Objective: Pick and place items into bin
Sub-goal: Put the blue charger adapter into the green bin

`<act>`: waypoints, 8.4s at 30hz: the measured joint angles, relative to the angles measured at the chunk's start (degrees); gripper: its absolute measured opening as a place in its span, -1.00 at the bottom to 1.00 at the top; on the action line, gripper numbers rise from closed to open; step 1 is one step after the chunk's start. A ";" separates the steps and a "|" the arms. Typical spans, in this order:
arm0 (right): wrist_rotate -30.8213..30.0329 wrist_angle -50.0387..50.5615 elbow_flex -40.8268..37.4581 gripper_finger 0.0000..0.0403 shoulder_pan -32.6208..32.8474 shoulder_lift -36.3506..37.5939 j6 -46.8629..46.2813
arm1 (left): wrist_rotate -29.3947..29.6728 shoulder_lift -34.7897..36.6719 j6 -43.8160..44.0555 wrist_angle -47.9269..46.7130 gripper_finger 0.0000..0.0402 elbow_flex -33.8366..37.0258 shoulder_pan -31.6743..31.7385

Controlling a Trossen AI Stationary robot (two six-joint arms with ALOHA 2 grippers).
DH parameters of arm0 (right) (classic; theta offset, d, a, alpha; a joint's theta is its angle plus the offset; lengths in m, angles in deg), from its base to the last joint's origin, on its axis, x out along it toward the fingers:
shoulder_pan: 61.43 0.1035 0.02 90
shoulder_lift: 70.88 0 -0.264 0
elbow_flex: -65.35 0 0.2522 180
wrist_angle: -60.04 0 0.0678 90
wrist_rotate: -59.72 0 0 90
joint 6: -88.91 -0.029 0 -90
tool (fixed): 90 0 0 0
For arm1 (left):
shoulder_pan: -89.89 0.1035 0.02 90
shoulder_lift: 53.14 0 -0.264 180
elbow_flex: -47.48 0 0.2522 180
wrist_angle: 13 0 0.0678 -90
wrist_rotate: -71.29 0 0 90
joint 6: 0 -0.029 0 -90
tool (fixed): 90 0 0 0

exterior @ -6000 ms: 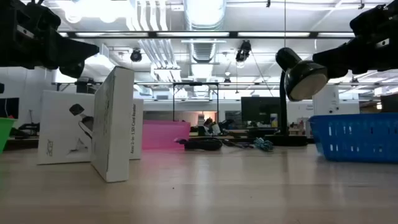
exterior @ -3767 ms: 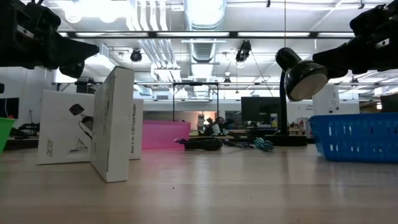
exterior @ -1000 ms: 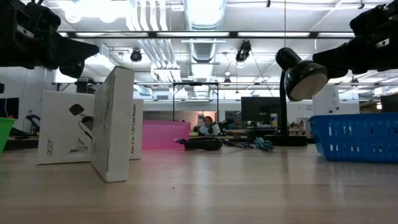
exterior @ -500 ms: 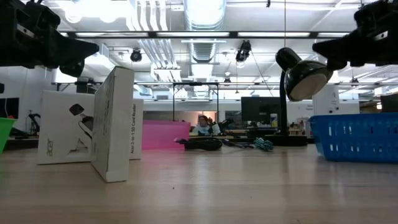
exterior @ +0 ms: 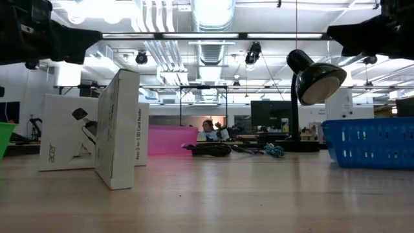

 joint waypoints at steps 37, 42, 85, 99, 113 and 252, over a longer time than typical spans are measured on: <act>16.22 -11.92 0.00 -0.11 0.04 -16.28 -5.72 | 0.38 -17.97 0.60 25.66 -0.16 0.00 0.00; 20.20 -15.91 0.00 -0.11 0.21 -18.80 -6.55 | -0.09 -21.81 2.16 30.90 -0.15 0.00 0.00; -2.89 20.70 48.63 -0.12 12.33 -55.68 -16.25 | -2.33 -29.15 14.92 35.38 -0.15 -0.09 -0.07; -2.89 47.02 65.63 -0.12 12.42 -63.56 -29.28 | -2.12 -29.26 14.91 35.28 -0.15 -0.09 -0.06; 0.22 61.44 71.87 -0.12 14.27 -73.94 -40.99 | -2.17 -29.27 14.88 35.28 -0.15 -0.09 -0.04; -1.09 58.82 65.88 0.16 41.94 -103.27 -91.28 | -2.17 -29.16 11.87 35.32 -0.15 -0.11 -0.04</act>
